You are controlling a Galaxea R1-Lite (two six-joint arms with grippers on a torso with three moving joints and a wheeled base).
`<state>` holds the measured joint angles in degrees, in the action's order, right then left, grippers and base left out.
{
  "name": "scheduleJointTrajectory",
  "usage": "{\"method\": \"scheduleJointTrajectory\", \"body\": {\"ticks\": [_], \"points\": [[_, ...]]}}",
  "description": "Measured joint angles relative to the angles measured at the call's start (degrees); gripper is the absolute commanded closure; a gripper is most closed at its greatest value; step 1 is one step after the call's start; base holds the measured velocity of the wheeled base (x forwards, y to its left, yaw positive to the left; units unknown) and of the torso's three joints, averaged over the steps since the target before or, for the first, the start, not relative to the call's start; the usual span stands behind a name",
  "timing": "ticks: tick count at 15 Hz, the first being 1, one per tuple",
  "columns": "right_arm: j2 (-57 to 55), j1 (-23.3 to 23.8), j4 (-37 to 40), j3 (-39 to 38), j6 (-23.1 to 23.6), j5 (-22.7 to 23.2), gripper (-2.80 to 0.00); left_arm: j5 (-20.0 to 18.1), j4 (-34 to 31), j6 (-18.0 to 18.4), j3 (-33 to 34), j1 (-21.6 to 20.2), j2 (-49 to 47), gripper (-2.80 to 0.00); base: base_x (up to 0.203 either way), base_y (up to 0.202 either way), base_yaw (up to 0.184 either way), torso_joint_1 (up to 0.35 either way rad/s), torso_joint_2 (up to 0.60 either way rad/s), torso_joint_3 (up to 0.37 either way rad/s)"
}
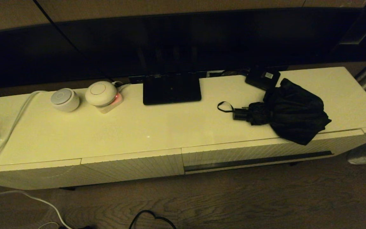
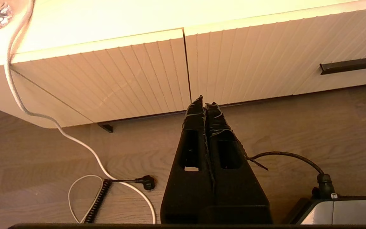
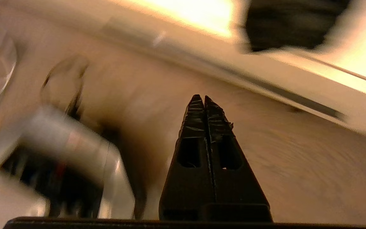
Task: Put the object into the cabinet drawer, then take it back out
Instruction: Open the drawer
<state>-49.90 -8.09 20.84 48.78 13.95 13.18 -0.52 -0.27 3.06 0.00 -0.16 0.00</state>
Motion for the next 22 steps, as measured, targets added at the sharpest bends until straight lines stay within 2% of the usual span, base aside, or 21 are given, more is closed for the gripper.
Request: {"method": "scheduleJointTrajectory", "body": {"ticks": [2, 5, 9, 11, 18, 22], "points": [[-6.43, -6.39, 0.63, 0.62, 3.16, -0.4, 0.0, 0.0, 0.0, -0.04, 0.0, 0.0, 0.0, 0.0, 0.0, 0.0, 0.0, 0.0, 0.0, 0.0], [-15.44, -13.4, -0.94, -2.11, 4.64, -4.38, 0.0, 0.0, 0.0, -0.01, 0.0, 0.0, 0.0, 0.0, 0.0, 0.0, 0.0, 0.0, 0.0, 0.0], [-25.32, -18.82, -13.26, -11.07, 5.9, -6.67, 0.0, 0.01, 0.0, -0.01, 0.0, 0.0, 0.0, 0.0, 0.0, 0.0, 0.0, 0.0, 0.0, 0.0], [-29.04, -20.02, -18.15, -14.33, 9.86, -7.98, 0.0, -0.01, 0.02, 0.0, 0.0, 0.0, 0.0, 0.0, 0.0, 0.0, 0.0, 0.0, 0.0, 0.0], [-36.09, -20.32, -21.4, -19.3, 21.98, -9.27, 0.0, 0.0, 0.01, -0.01, 0.0, 0.0, 0.0, 0.0, 0.0, 0.0, 0.0, 0.0, 0.0, 0.0], [-41.11, -20.51, -33.9, -24.52, 26.1, -14.56, 0.0, -0.02, 0.02, -0.01, 0.0, 0.0, 0.0, 0.0, 0.0, 0.0, 0.0, 0.0, 0.0, 0.0]]}}
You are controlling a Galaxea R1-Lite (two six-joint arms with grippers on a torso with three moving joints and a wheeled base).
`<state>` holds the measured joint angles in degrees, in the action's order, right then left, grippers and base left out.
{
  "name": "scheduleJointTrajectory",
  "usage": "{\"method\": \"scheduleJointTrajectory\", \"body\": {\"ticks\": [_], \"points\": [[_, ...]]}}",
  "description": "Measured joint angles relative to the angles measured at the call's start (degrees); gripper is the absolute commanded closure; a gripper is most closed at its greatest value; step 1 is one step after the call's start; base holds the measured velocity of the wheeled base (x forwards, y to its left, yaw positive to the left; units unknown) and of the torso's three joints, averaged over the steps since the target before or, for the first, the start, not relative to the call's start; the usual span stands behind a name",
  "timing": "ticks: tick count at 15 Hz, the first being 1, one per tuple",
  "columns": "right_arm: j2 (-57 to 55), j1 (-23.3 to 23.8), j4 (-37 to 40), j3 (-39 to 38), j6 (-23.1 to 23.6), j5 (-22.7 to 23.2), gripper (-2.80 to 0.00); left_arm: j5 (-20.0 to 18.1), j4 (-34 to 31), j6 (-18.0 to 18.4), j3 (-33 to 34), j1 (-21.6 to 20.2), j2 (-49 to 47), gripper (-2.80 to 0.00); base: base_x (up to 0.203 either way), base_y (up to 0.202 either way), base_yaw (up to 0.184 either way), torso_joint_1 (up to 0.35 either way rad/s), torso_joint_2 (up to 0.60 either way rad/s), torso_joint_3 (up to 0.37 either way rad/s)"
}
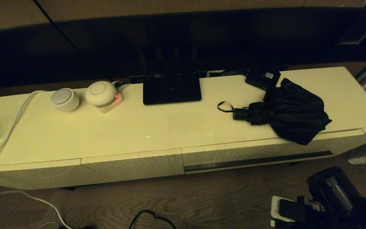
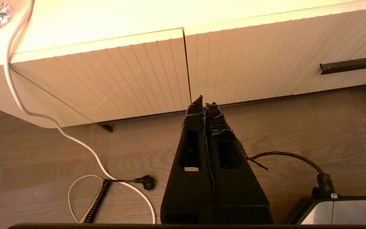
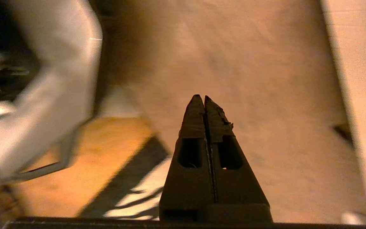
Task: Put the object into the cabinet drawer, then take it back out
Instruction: Open the drawer
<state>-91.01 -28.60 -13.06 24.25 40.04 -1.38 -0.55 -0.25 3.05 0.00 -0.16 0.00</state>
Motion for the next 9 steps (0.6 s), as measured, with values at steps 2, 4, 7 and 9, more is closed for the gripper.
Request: {"method": "scheduleJointTrajectory", "body": {"ticks": [2, 4, 7, 9], "points": [[-2.59, -0.31, -7.18, -2.5, 2.56, -3.31, 0.0, 0.03, 0.0, 0.0, 0.0, 0.0, 0.0, 0.0, 0.0, 0.0, 0.0, 0.0, 0.0, 0.0], [-4.81, -1.03, -12.92, -3.97, 3.68, -6.06, 0.0, 0.02, -0.02, 0.0, 0.0, 0.0, 0.0, 0.0, 0.0, 0.0, 0.0, 0.0, 0.0, 0.0], [-7.99, -2.22, -20.39, -5.41, 4.5, -9.17, 0.0, 0.0, 0.0, 0.01, 0.0, 0.0, 0.0, 0.0, 0.0, 0.0, 0.0, 0.0, 0.0, 0.0], [-10.38, -2.61, -25.58, -6.72, 6.69, -10.15, 0.0, 0.03, -0.02, 0.01, 0.0, 0.0, 0.0, 0.0, 0.0, 0.0, 0.0, 0.0, 0.0, 0.0]]}}
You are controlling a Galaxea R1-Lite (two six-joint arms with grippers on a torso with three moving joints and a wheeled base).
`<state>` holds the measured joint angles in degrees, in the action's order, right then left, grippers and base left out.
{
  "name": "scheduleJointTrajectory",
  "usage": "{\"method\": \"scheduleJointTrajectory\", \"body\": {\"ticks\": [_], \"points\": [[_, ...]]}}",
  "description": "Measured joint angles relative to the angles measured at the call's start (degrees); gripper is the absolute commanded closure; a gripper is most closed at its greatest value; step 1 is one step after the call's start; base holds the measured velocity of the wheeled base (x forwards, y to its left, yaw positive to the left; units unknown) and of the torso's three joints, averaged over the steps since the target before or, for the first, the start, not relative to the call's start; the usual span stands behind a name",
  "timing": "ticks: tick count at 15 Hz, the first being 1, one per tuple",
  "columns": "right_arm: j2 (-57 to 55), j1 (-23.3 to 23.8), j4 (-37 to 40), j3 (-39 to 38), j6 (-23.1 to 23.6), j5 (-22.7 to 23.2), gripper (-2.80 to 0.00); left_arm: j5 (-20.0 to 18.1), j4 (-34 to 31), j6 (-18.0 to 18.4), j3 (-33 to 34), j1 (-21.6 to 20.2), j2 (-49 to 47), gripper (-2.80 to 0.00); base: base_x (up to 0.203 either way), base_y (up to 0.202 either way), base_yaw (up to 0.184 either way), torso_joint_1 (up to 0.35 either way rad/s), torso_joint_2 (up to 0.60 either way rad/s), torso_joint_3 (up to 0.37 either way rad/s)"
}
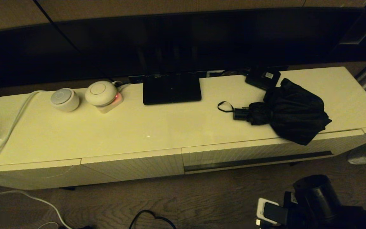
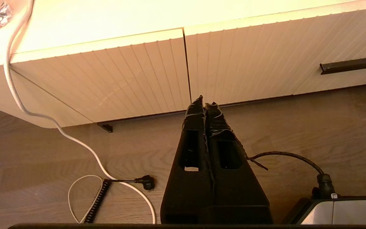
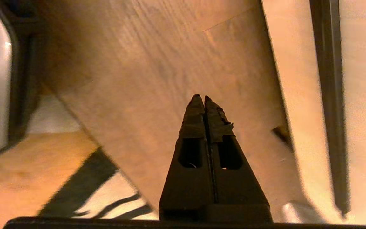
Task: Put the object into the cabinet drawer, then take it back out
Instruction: Open the drawer
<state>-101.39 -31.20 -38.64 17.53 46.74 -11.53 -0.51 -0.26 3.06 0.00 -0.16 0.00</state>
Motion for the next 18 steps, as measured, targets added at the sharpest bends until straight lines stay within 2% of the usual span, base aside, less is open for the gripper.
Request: {"method": "scheduleJointTrajectory", "body": {"ticks": [3, 5, 7, 12, 15, 16, 18], "points": [[-2.84, -0.13, -5.95, -2.16, 4.58, -0.32, 0.0, -0.01, 0.0, -0.01, 0.0, 0.0, 0.0, 0.0, 0.0, 0.0, 0.0, 0.0, 0.0, 0.0], [-3.74, -0.08, -6.12, -2.29, 5.3, -0.07, 0.0, -0.01, 0.0, -0.01, 0.0, 0.0, 0.0, 0.0, 0.0, 0.0, 0.0, 0.0, 0.0, 0.0], [-4.12, 0.69, -6.2, -2.32, 8.48, 0.35, 0.0, -0.01, 0.0, -0.01, 0.0, 0.0, 0.0, 0.0, 0.0, 0.0, 0.0, 0.0, 0.0, 0.0], [-4.6, 4.67, -6.4, -2.19, 17.9, 6.11, 0.0, -0.01, 0.0, 0.0, 0.0, 0.0, 0.0, 0.0, 0.0, 0.0, 0.0, 0.0, 0.0, 0.0], [-4.75, 6.34, -7.87, -2.49, 20.51, 7.51, 0.0, -0.01, 0.0, 0.0, 0.0, 0.0, 0.0, 0.0, 0.0, 0.0, 0.0, 0.0, 0.0, 0.0], [-4.73, 6.7, -8.89, -2.55, 21.16, 7.81, -2.8, 0.0, 0.02, 0.0, 0.0, 0.0, 0.0, 0.0, 0.0, 0.0, 0.0, 0.0, 0.0, 0.0], [-4.67, 7.0, -10.01, -2.65, 22.66, 8.7, -2.8, -0.01, 0.0, -0.01, 0.0, 0.0, 0.0, 0.0, 0.0, 0.0, 0.0, 0.0, 0.0, 0.0]]}}
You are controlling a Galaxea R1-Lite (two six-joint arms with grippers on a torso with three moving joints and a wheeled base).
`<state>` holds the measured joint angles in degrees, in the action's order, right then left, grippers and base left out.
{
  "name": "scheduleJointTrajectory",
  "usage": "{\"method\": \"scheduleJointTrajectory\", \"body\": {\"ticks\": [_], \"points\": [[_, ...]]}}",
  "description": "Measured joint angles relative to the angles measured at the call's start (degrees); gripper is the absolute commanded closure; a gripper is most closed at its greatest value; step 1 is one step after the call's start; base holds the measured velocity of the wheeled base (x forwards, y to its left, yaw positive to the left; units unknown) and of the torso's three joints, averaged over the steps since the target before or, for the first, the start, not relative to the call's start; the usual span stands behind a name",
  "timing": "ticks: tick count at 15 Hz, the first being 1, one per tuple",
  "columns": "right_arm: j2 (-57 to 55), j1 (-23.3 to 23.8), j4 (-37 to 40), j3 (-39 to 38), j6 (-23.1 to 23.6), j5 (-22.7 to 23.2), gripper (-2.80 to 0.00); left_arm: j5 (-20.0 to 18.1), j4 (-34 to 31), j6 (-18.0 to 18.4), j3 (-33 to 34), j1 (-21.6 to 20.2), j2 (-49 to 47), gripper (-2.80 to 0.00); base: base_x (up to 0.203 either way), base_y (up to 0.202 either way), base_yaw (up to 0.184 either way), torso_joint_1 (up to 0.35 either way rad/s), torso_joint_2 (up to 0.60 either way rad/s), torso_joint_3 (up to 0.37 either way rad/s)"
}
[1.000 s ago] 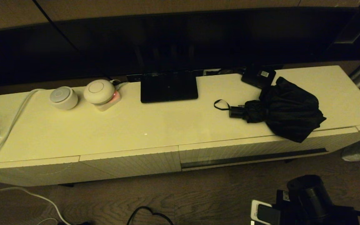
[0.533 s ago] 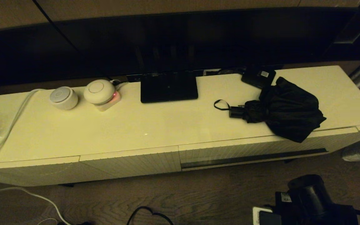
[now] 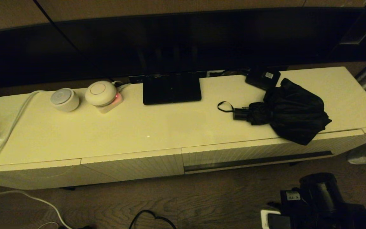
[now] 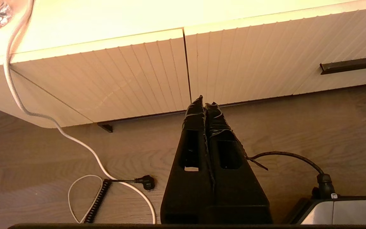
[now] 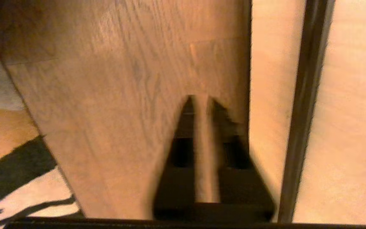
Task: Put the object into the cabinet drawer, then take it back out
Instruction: Open the drawer
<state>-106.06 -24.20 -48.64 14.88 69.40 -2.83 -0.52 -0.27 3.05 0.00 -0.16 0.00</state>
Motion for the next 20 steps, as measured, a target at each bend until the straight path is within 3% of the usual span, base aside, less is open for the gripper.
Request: {"method": "scheduleJointTrajectory", "body": {"ticks": [8, 20], "points": [[-0.57, 2.43, -0.85, 0.75, 3.37, 1.63, -2.8, 0.0, 0.02, 0.01, 0.0, 0.0, 0.0, 0.0, 0.0, 0.0, 0.0, 0.0, 0.0, 0.0], [-9.33, 3.76, -1.0, 9.68, 5.22, 1.64, -2.8, 0.0, 0.0, 0.01, 0.0, 0.0, 0.0, 0.0, 0.0, 0.0, 0.0, 0.0, 0.0, 0.0]]}}
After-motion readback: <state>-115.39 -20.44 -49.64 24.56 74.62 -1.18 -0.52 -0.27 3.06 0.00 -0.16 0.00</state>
